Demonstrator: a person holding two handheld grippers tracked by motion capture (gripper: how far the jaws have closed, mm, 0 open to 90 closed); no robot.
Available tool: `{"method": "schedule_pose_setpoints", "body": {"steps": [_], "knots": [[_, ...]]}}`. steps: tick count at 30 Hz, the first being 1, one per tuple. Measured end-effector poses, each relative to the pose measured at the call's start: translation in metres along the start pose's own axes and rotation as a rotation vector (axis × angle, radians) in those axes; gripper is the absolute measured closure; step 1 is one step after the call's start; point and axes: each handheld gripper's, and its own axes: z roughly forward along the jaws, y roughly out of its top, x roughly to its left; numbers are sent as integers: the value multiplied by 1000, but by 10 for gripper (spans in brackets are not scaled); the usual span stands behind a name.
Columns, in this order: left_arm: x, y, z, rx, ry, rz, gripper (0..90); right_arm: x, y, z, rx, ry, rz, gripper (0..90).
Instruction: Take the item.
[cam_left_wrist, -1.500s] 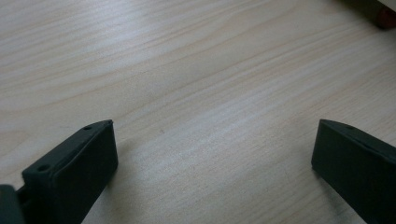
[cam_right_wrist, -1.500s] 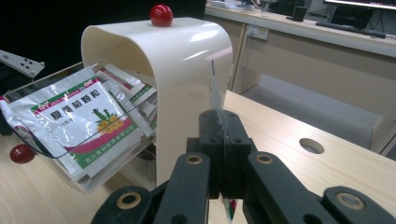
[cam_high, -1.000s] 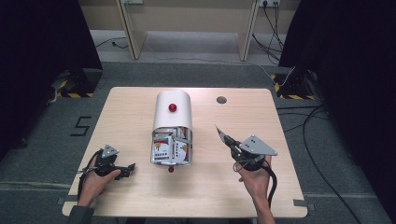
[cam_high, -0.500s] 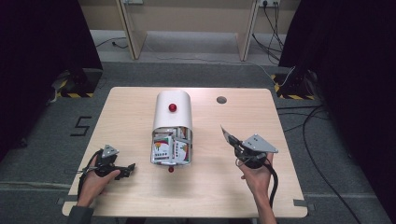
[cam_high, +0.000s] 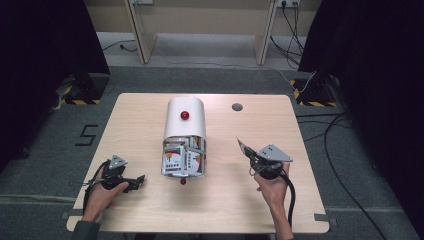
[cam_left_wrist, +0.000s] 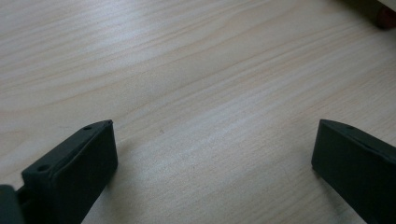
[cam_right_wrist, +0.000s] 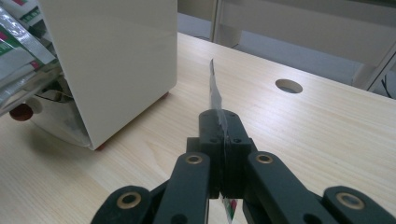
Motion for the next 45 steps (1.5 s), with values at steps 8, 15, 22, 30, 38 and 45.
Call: {"method": "schedule_pose_setpoints", "body": {"steps": [8, 15, 22, 30, 38, 45], "knots": [[0, 0, 0, 1, 0, 0, 0, -1, -4, 5, 19, -8, -3, 899], [0, 0, 0, 0, 0, -1, 0, 0, -11, 14, 53, -13, -17, 899], [0, 0, 0, 1, 0, 1, 0, 1, -19, 26, 92, -17, -29, 900], [0, 0, 0, 1, 0, 1, 0, 1, -24, 31, 116, -18, -34, 900], [0, 0, 0, 1, 0, 1, 0, 0, -31, 37, 146, -17, -36, 899], [0, 0, 0, 1, 0, 1, 0, 2, -35, 42, 167, -9, -49, 894]]}}
